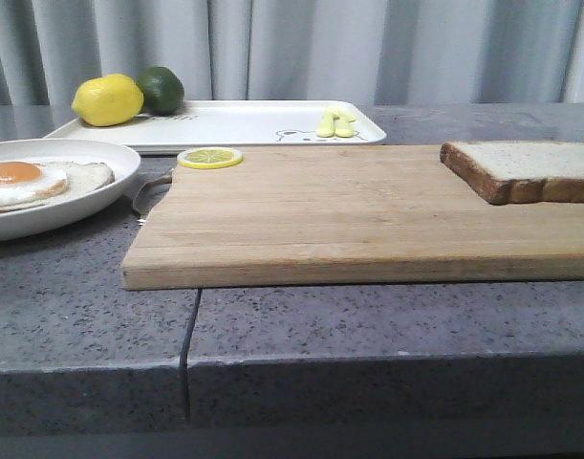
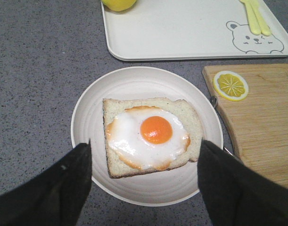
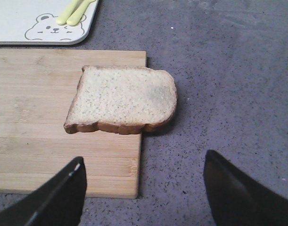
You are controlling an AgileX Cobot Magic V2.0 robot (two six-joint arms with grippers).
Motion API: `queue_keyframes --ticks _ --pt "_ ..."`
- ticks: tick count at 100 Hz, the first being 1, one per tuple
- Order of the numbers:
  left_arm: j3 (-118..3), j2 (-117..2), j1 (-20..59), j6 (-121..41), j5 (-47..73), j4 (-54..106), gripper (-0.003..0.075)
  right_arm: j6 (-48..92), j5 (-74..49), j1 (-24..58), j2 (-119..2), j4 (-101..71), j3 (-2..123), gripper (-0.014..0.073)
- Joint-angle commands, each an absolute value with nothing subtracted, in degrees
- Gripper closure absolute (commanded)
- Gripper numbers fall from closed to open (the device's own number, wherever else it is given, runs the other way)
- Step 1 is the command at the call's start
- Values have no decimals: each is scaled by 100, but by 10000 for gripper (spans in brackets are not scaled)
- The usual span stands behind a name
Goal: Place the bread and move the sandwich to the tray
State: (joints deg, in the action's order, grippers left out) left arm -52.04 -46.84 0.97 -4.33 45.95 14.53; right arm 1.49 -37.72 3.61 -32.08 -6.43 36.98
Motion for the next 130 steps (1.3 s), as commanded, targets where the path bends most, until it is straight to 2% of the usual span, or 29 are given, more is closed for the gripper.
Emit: queue_keyframes --ticks 1,52,68,92,109,130 --pt "-5414 -4682 93 -444 4285 1593 283 161 -3268 360 -3262 -668 3896 67" --pt "-5414 -4682 93 -444 4275 1593 283 285 -3224 360 -3332 -1150 3896 67" --pt "-5414 -4682 93 -444 4275 1593 283 1190 -3002 181 -3544 -2160 3896 67" --pt "-5414 -4682 93 -444 4275 1593 283 2948 -2892 -851 -4191 -4270 3896 67" --pt "-5414 -4682 93 -444 4275 1593 283 4205 -2608 -1098 -4753 -5863 3896 67" --pt "-5414 -4682 93 -444 4275 1593 283 4818 -2766 -1645 -5573 -6764 3896 67"
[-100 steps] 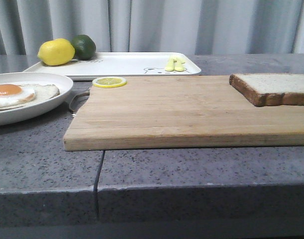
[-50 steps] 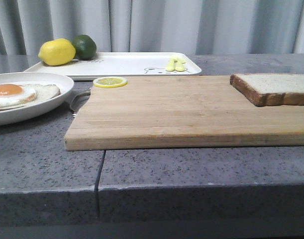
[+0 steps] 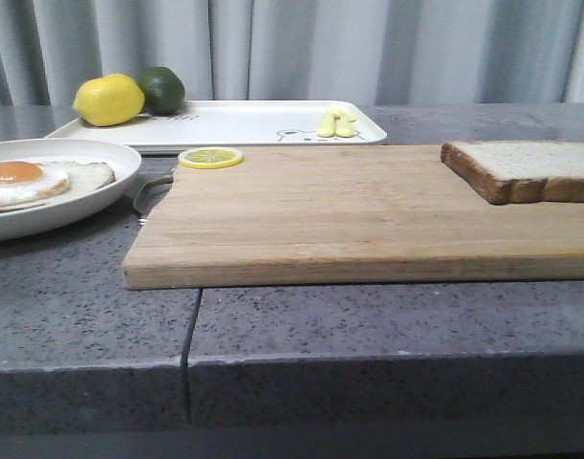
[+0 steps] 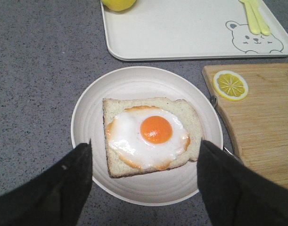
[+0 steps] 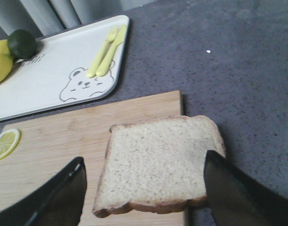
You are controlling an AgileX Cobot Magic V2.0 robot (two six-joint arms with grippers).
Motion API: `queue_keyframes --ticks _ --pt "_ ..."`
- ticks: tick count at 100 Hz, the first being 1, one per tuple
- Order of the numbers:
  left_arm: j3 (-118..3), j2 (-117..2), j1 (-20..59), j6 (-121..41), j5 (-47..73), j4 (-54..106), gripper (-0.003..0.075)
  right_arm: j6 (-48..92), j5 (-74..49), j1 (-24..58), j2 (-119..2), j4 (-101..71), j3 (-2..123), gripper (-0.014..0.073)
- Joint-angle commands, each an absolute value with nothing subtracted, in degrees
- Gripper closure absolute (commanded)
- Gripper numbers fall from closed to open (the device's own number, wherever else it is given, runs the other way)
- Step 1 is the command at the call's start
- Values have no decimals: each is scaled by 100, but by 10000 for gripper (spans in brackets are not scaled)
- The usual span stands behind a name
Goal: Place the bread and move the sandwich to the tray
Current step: 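Grasp the white bread slice edge with the right gripper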
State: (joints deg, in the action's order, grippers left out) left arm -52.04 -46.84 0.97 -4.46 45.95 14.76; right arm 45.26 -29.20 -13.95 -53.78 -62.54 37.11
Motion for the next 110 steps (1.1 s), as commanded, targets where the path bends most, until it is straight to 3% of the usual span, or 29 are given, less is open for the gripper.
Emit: queue_keyframes --ticks 1,34,110 --pt "-5414 -4682 93 -444 4275 1593 283 4831 -2782 -1670 -5609 -6780 3896 67" --pt "-5414 -4682 93 -444 4275 1593 283 5483 -3527 -2541 -6282 -7875 3896 67" --pt "-5414 -4682 93 -444 4275 1593 283 5729 -4277 -2558 -7842 -8302 3896 67"
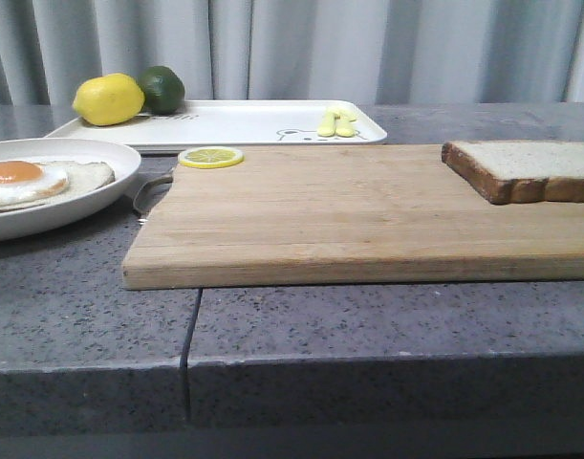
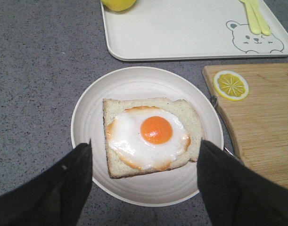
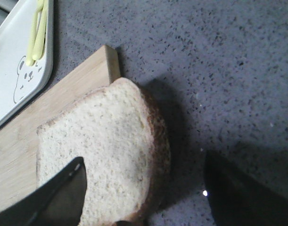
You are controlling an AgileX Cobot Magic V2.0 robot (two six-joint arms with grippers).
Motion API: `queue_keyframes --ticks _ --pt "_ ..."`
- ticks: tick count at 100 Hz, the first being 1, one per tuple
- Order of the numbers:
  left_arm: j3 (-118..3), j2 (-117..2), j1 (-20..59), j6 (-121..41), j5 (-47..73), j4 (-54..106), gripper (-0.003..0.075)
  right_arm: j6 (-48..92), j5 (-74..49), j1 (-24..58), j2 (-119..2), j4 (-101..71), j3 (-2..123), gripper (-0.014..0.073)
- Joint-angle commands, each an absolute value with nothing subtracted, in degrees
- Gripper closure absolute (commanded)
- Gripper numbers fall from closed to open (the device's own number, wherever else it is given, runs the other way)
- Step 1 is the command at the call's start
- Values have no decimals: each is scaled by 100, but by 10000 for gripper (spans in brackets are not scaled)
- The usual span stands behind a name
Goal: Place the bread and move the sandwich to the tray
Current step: 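Grasp the white bread slice edge with the right gripper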
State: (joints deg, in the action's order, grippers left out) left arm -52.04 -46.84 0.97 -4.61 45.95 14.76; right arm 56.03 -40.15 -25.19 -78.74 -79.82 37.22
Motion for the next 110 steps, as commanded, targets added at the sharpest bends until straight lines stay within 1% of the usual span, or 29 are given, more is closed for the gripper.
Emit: queue_keyframes --ticks 1,66,110 --pt "-5414 -4682 93 -444 4275 1593 283 5735 -4295 -2558 -7864 -8312 3896 67" --pt "-5414 -4682 93 -444 4275 1593 283 5830 -4925 -2553 -8221 -8520 4005 67" --pt "-5414 -4682 93 -444 4263 1593 283 5830 -5029 -2553 -8596 -8584 4011 67"
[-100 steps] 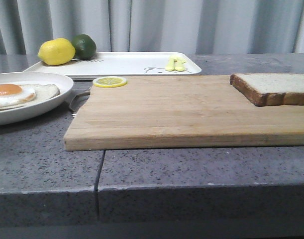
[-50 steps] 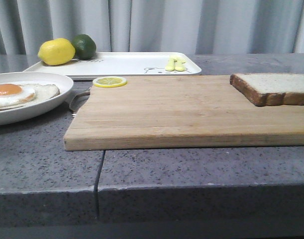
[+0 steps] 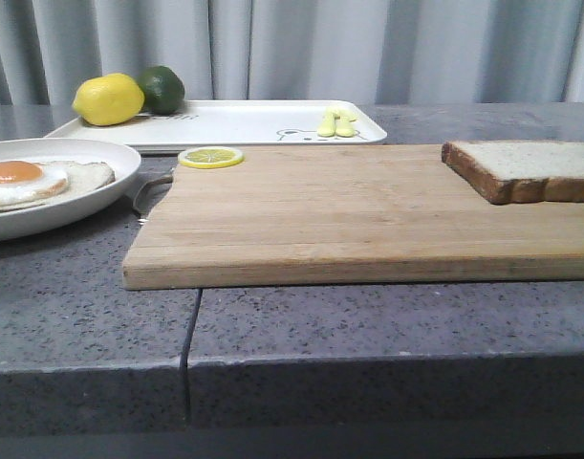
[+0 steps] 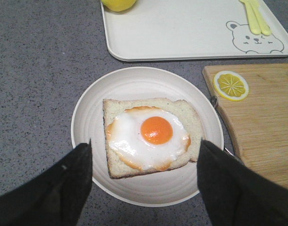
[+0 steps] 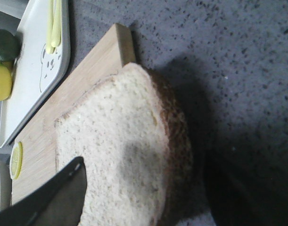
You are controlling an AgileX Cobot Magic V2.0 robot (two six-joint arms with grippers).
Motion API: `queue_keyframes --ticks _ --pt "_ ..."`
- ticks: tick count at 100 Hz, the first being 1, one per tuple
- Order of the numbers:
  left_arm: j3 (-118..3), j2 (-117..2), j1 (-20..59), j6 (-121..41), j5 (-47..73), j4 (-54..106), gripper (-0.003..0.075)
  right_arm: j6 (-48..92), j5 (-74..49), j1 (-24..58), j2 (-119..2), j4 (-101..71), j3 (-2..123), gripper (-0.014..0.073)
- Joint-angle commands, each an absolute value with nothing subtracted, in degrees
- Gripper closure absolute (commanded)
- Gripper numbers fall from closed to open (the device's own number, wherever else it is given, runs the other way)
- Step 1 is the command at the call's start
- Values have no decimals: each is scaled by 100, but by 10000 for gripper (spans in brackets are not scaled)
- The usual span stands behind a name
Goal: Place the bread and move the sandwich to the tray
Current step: 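Grasp the white bread slice edge with the right gripper, then lift the bread slice and carry it toward the egg toast plate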
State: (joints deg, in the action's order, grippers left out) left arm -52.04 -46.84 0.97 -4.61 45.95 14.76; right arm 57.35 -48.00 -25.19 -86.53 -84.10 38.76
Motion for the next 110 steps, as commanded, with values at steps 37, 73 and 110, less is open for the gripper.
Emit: queue_keyframes --ticks 37,73,110 --pt "-5414 -4682 93 -444 4263 1593 283 5820 -5048 -2547 -8842 -8584 4011 281" --pt "-5414 -4682 93 -444 4263 1593 283 5814 -4880 -2547 -8848 -8595 4011 655" --pt "-5414 -4682 93 -444 4263 1593 283 5576 -5249 -2547 -8087 -8887 4171 655"
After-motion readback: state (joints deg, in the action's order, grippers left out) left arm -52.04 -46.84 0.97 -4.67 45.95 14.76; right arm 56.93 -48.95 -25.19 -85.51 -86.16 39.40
